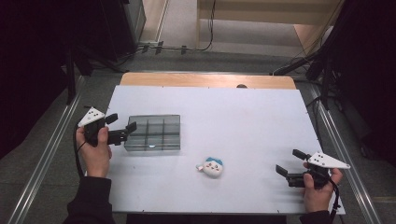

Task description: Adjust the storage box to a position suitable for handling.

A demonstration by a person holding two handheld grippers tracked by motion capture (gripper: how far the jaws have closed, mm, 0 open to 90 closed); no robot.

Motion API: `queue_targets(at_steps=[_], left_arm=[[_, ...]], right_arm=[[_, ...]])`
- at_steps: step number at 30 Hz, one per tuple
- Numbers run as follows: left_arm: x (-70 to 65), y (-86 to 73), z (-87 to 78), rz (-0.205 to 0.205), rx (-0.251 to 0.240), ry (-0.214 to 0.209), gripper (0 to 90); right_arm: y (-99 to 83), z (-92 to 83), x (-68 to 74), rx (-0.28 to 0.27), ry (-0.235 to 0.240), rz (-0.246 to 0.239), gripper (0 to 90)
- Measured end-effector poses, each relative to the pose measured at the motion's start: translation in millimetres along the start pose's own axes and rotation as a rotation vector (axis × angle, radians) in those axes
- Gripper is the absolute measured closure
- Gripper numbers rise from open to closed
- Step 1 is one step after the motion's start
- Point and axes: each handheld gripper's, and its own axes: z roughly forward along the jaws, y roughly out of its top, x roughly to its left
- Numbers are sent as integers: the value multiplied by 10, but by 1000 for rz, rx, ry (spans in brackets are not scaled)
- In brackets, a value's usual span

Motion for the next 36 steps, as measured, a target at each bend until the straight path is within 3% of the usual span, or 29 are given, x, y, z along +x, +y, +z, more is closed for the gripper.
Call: queue_targets(at_steps=[2,5,8,10,14,18,21,26,36], left_arm=[[76,25,-1,-30,-17,30,147],[188,54,-8,-85,-11,111,226],[299,29,-10,-118,1,136,384],[357,-12,-9,-135,10,141,443],[443,-119,49,-171,51,137,597],[486,-212,155,-180,121,113,687],[481,-289,229,-183,160,109,805],[460,-352,293,-178,192,84,887],[401,-384,394,-168,218,54,900]], right_arm=[[1,3,2,3,1,-1,0],[4,9,4,8,1,-2,0],[5,14,11,15,0,-7,0],[5,16,15,17,-3,-10,0],[9,23,21,28,-7,-11,0],[8,25,27,28,-10,-16,0],[6,22,28,25,-9,-15,0],[6,24,32,27,-10,-19,0],[1,17,38,24,-10,-21,0]])
